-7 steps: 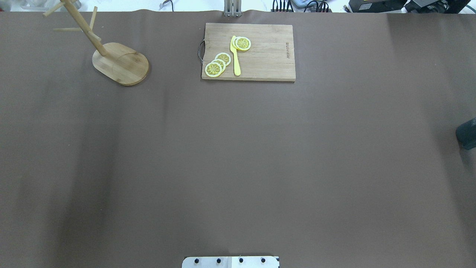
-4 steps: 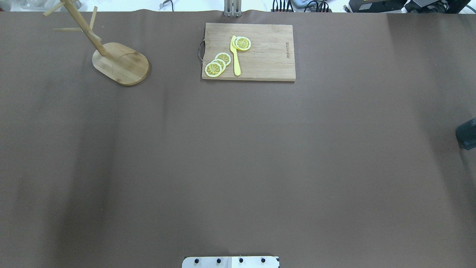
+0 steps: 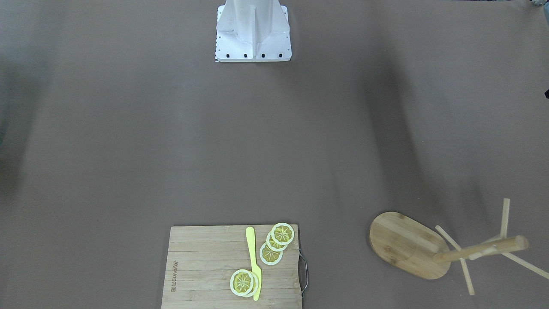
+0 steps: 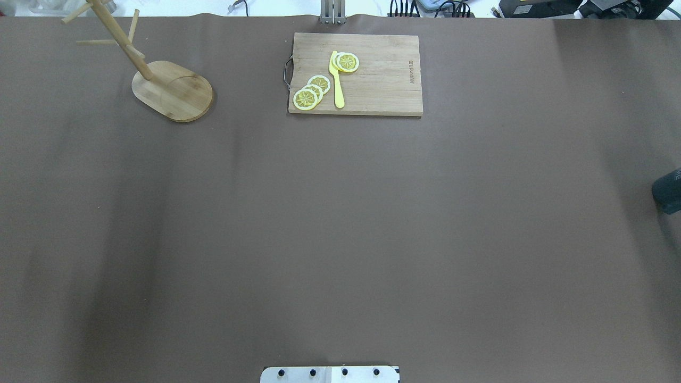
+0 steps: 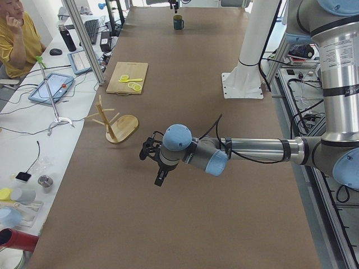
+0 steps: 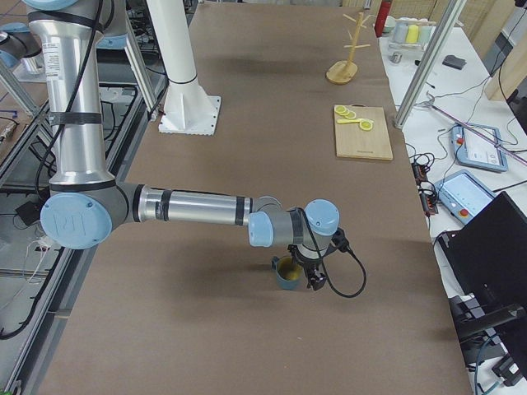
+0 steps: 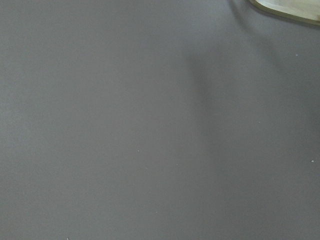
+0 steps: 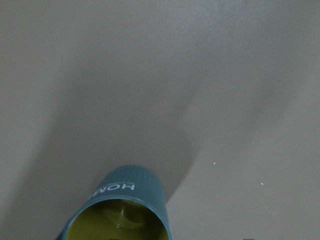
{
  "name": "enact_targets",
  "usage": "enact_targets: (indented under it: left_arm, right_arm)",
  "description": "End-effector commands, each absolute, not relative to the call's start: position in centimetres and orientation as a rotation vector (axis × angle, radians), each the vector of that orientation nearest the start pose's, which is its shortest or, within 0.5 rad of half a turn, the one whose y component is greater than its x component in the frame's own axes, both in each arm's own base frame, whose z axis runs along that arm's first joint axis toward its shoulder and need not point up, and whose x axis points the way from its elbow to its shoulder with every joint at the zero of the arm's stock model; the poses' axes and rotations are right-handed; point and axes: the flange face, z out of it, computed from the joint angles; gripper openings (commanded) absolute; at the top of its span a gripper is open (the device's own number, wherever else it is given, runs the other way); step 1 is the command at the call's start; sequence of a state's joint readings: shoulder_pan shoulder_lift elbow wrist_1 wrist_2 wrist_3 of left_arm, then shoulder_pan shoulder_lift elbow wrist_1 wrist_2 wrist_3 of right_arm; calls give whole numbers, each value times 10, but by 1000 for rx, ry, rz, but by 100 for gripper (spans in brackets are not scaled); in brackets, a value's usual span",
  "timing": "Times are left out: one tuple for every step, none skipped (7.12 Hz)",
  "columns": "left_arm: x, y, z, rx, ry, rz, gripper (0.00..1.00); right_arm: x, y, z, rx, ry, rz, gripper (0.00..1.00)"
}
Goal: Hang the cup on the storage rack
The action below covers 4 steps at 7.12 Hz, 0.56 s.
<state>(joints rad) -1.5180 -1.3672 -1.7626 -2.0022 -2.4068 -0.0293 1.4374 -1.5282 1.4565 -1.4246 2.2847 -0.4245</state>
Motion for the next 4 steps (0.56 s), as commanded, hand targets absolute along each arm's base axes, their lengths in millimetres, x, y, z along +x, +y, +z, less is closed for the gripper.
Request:
enact_targets:
  left_arm:
    - [-36, -428, 602, 365, 839, 200, 98]
    - [-36, -428, 602, 367, 839, 201, 98]
    - [-36, -428, 602, 365, 839, 200, 98]
    - [-37, -428, 601, 367, 841, 198, 98]
  right_arm:
    - [-17, -519, 688, 162, -709, -591, 83]
    - [-33, -523, 688, 150, -708, -619, 82]
    - [-33, -524, 688, 152, -705, -621, 72]
    - [-35, -520, 698, 131, -704, -619, 57]
